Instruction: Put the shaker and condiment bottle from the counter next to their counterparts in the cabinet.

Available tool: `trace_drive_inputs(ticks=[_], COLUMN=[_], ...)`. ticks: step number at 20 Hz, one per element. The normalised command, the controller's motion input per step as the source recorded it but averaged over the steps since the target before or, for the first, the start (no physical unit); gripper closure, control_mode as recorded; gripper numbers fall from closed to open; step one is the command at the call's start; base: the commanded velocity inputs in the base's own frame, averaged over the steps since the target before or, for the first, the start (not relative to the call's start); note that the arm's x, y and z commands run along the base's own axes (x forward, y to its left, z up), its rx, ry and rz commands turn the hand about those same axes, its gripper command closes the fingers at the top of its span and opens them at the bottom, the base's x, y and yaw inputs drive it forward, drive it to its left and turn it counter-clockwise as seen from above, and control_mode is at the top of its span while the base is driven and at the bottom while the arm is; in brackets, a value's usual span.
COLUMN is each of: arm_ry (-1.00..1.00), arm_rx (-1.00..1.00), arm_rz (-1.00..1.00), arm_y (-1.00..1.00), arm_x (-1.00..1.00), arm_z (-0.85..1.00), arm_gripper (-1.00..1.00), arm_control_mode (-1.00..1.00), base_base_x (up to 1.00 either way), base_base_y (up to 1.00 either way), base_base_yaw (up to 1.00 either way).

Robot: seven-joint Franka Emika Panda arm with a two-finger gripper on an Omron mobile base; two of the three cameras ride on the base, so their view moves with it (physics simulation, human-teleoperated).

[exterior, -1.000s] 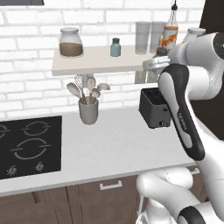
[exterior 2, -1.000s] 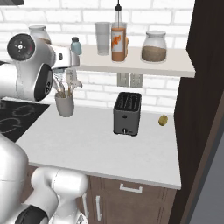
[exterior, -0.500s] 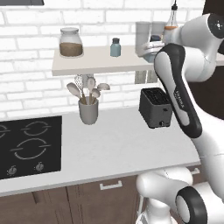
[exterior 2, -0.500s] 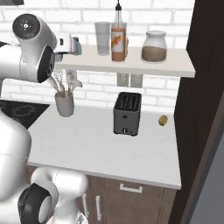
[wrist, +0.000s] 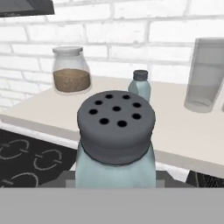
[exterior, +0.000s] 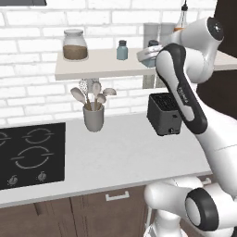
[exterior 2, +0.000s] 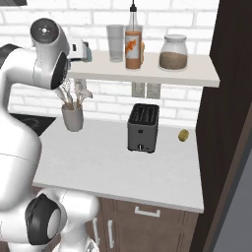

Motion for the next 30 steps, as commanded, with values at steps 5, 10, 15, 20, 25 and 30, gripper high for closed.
trace_drive_inputs(ticks=[5, 10, 15, 20, 25, 30], arm_ry=[0.0, 0.0, 0.0, 0.0, 0.0, 0.0], arm_rx=[0.0, 0.0, 0.0, 0.0, 0.0, 0.0], arm_rz=[0.04, 0.02, 0.0, 0.0, 0.0, 0.0], arm_y=[0.0, 0.0, 0.0, 0.0, 0.0, 0.0], arm_x=[0.39, 0.48, 0.47, 0.32, 0.33, 0.36], arm_z=[0.0, 0.0, 0.0, -0.07, -0.11, -0.1], arm_gripper=[1.0, 1.0, 1.0, 1.0, 1.0, 1.0], arm_control_mode=[-1.0, -1.0, -1.0, -1.0, -1.0, -1.0], base_base_x=[0.0, 0.0, 0.0, 0.0, 0.0, 0.0], base_base_y=[0.0, 0.0, 0.0, 0.0, 0.0, 0.0], base_base_yaw=[0.0, 0.0, 0.0, 0.0, 0.0, 0.0])
